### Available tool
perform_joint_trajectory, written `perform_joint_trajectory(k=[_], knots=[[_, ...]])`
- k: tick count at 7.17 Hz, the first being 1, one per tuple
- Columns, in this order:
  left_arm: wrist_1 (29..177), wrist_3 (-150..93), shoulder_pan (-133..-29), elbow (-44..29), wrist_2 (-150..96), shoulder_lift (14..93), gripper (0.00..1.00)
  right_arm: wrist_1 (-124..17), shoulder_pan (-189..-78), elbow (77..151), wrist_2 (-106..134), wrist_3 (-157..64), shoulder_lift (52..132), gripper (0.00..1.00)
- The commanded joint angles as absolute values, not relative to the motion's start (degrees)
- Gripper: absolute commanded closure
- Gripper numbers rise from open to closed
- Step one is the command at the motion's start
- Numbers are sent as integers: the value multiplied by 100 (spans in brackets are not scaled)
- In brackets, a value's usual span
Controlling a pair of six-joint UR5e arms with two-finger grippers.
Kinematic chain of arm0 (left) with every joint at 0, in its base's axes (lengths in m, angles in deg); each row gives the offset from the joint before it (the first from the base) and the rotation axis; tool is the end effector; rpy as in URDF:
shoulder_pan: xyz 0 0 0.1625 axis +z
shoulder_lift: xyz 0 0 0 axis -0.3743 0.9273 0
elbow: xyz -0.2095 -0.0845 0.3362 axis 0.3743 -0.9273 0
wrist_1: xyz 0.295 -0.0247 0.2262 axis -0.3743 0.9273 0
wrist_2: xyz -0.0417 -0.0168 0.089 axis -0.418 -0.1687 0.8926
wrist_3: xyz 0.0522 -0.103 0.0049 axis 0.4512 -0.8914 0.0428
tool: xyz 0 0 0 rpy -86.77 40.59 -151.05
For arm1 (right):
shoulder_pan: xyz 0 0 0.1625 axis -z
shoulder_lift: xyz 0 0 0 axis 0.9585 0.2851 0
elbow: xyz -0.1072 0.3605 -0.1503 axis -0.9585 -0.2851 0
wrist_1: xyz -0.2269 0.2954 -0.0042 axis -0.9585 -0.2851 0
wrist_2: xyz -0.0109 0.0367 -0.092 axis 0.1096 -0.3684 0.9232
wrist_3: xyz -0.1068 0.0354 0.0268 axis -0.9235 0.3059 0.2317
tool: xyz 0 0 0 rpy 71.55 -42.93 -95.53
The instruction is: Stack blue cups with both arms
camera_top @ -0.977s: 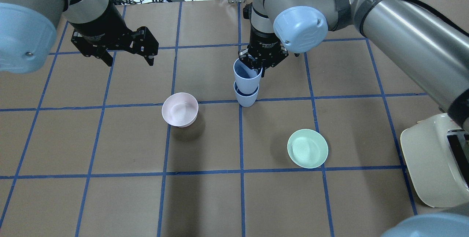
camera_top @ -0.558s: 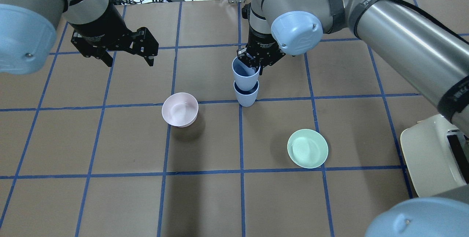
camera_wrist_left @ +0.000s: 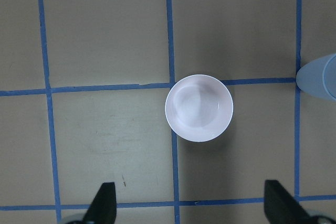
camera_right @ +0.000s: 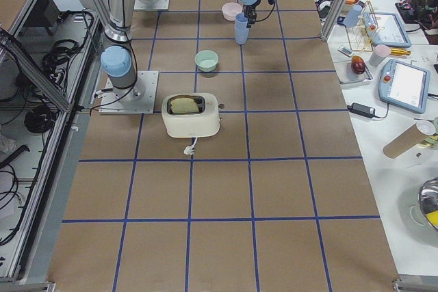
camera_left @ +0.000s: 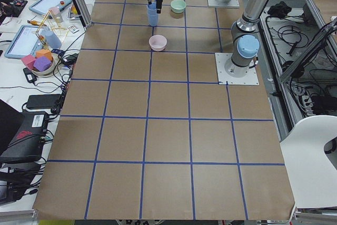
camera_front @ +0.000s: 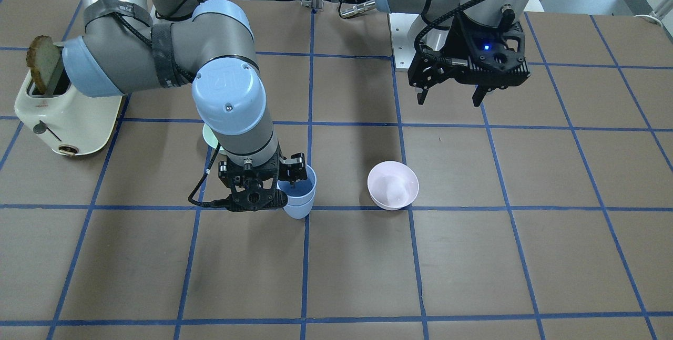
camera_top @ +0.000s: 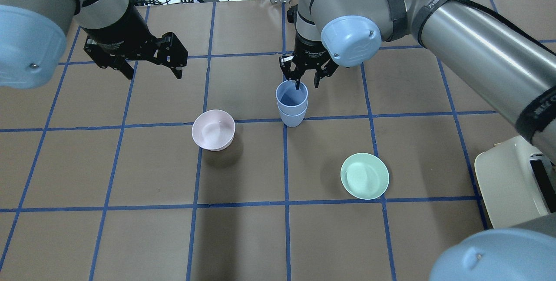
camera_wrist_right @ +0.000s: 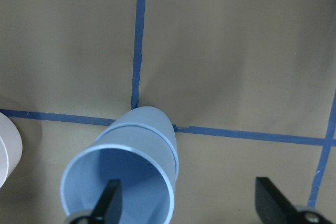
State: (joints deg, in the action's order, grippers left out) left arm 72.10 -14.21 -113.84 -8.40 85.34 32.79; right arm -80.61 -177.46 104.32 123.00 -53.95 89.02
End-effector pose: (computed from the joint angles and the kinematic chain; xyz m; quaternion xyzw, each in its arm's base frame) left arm -0.1460 -0.4420 0.4544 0.0137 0.9994 -0.0307 0.0063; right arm 0.2794 -0.5347 0.3212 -0.0443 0.9982 0.0249 0.0312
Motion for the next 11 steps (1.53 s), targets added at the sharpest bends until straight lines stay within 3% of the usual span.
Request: perform_joint_trajectory(k=[1, 6, 11], knots=[[7210, -1421, -11383, -843, 8534, 3267, 0, -7980, -17505, 10405, 12329, -5456, 9453, 0], [7210, -1421, -11383, -851, 8525, 3267, 0, -7015, -16785, 10511, 12346, -6298, 10359, 0], [7201, -1421, -11383, -852, 8534, 3258, 0, -6934, -16563, 11389, 12512, -6484, 11124, 0]])
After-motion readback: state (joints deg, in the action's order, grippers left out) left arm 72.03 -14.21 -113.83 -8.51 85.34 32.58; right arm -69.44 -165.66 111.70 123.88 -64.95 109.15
